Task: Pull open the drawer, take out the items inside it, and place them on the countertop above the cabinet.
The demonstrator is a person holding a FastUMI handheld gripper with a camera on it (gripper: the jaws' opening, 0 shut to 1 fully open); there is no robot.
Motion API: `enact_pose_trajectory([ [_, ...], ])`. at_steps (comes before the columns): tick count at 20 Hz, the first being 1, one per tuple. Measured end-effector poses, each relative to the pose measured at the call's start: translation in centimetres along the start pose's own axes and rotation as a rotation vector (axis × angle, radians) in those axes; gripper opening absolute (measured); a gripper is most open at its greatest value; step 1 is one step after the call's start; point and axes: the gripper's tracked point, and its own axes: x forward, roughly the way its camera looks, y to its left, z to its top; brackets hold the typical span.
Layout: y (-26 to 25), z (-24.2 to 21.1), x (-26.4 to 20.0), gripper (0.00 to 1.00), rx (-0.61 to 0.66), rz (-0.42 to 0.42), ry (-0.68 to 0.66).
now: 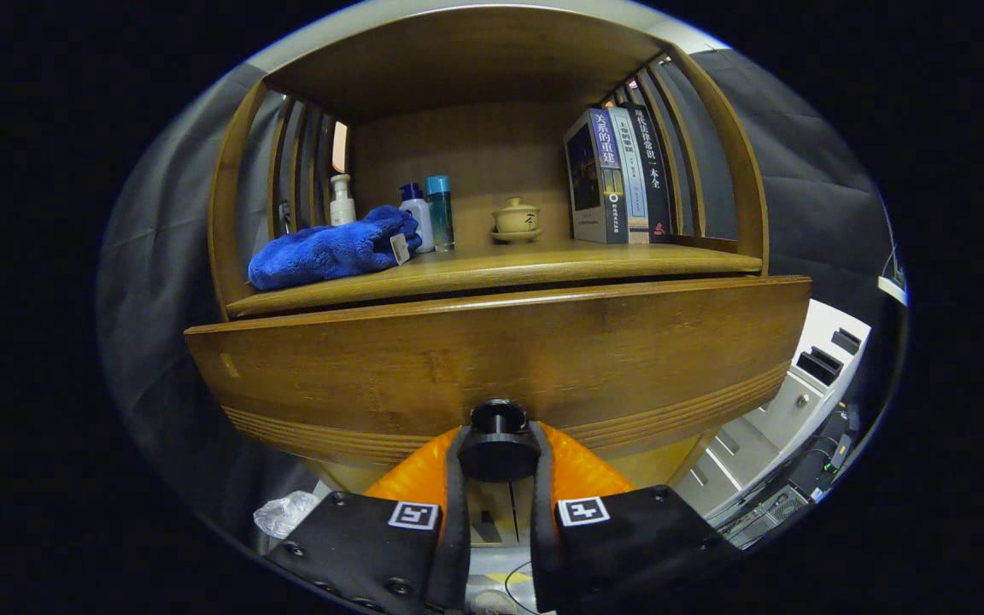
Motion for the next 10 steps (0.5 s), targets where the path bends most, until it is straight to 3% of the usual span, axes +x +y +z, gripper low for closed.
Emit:
enact_pose_trajectory([
  [10,-0.1,-1.2,-2.9,0.37,0.02,0.001,0.042],
])
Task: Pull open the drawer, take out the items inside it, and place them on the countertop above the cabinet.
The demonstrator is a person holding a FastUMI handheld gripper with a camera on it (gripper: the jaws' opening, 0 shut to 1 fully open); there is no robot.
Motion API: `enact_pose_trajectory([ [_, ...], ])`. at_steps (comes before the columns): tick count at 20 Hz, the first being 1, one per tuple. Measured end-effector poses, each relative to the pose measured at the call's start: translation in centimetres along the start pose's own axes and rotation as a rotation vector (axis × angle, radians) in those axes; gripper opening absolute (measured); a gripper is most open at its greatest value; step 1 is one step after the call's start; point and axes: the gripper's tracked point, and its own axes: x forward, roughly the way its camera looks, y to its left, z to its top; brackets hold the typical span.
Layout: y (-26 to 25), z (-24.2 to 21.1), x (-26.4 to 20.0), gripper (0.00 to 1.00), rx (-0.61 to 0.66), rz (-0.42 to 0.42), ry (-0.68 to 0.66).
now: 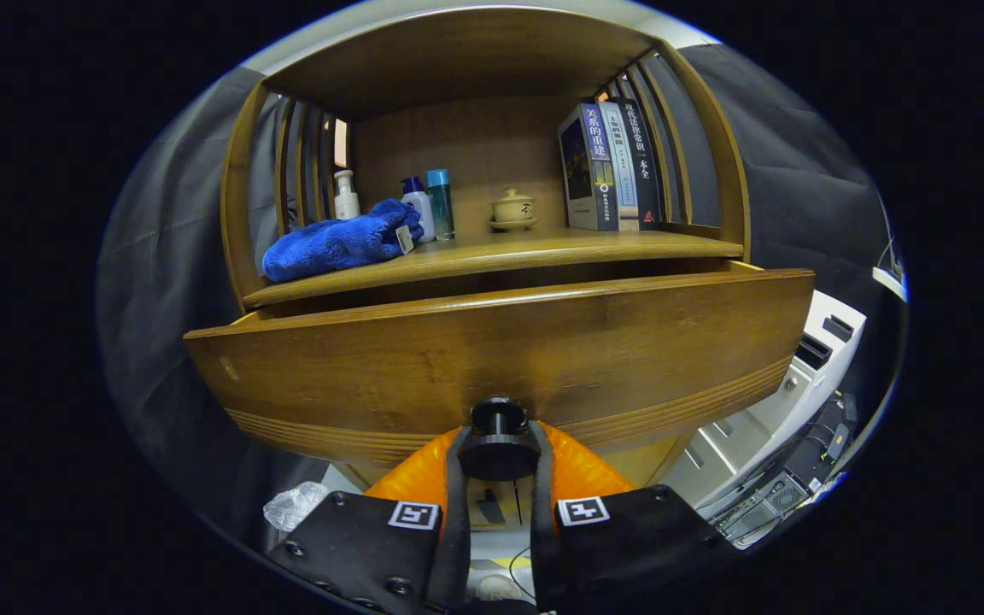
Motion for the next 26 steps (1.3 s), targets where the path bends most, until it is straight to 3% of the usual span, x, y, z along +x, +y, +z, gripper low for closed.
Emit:
enact_pose_trajectory([
  [15,-0.3,-3.2,-6.0,0.37,-0.018,0.01,0.074],
  [26,-0.1,-4.2,-7.9,0.37,-0.014,0.028,0.106],
])
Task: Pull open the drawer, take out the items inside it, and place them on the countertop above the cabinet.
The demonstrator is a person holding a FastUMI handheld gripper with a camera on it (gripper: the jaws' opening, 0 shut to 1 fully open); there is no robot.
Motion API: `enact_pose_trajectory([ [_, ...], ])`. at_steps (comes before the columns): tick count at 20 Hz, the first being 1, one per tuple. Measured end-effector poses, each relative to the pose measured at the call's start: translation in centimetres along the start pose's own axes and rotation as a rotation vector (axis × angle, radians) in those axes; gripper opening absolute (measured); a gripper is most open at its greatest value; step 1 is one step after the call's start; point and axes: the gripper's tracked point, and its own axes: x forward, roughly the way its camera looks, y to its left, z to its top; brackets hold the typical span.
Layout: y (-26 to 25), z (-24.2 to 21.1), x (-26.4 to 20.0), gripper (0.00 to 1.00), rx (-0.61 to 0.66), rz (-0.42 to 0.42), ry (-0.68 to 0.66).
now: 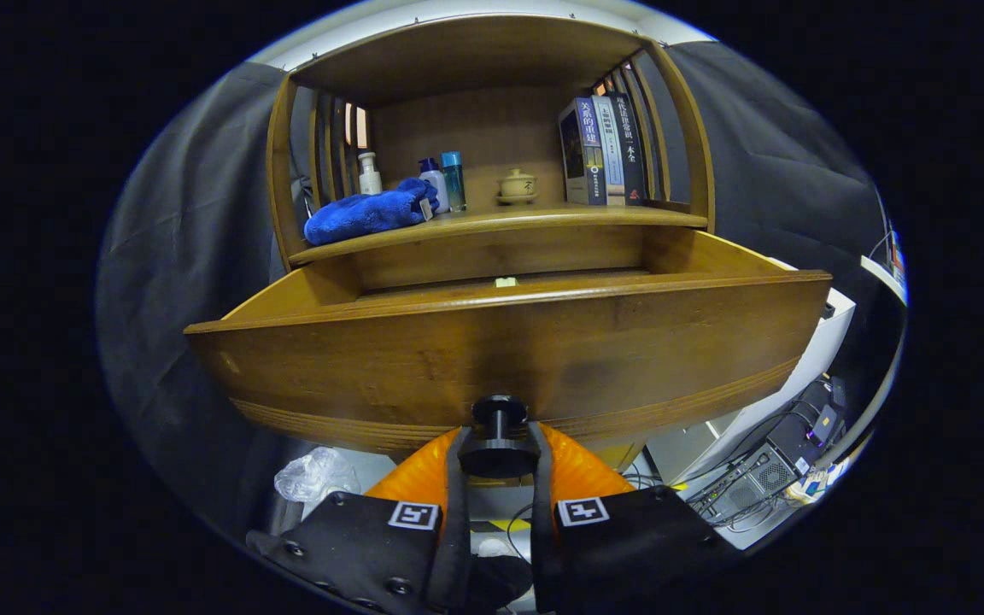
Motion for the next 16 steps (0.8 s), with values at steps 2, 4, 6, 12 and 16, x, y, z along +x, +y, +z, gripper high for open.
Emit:
enact_pose_trajectory([
  [2,-0.1,0.03,0.04,0.37,-0.006,0.0,0.006],
  [4,-0.1,0.05,-0.02,0.42,-0.007,-0.003,0.012],
  [6,-0.04,0.13,0.13,0.43,-0.005,-0.004,0.017],
  [12,0.07,-0.09,-0.07,0.43,0.0,-0.003,0.03],
  [16,0.45,-0.25,-0.36,0.41,-0.005,0.012,0.038],
])
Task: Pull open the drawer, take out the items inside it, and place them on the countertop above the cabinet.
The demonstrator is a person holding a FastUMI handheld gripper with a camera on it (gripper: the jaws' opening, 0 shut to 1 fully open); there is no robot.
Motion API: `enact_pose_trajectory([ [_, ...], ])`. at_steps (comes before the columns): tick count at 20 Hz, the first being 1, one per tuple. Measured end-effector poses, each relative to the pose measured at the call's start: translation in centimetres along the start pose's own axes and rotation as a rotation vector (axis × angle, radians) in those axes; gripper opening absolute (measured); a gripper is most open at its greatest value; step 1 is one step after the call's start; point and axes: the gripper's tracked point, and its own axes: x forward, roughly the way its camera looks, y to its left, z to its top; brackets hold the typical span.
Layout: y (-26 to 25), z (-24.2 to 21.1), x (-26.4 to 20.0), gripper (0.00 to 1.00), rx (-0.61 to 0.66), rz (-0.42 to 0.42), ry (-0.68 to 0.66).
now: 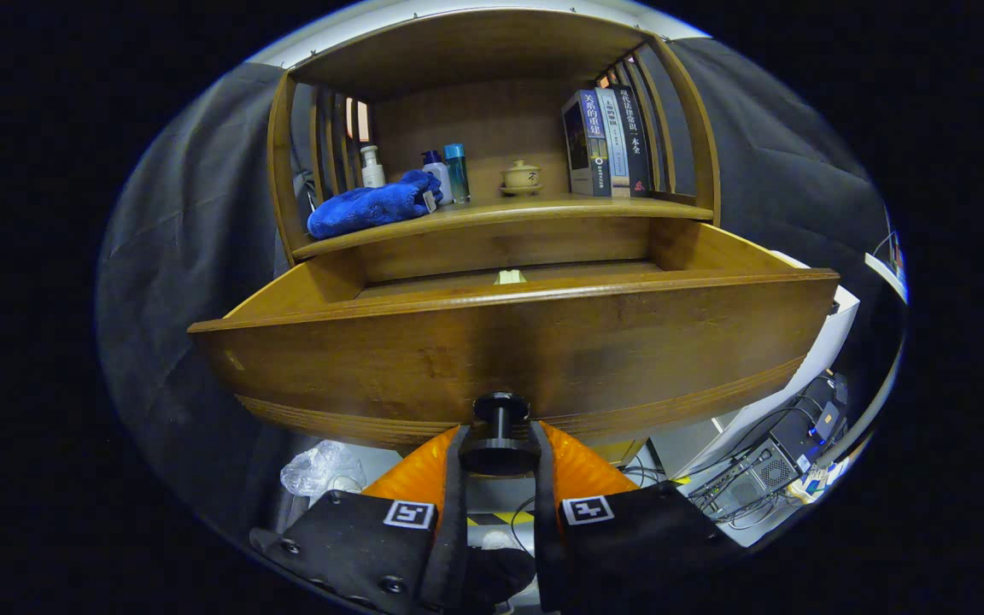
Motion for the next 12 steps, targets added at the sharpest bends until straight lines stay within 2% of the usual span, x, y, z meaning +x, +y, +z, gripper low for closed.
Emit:
enact_pose_trajectory([
  [10,0.07,-0.33,-0.69,0.41,0.025,0.007,0.019],
  [12,-0.01,-0.31,-0.68,0.46,0.028,0.005,0.024],
])
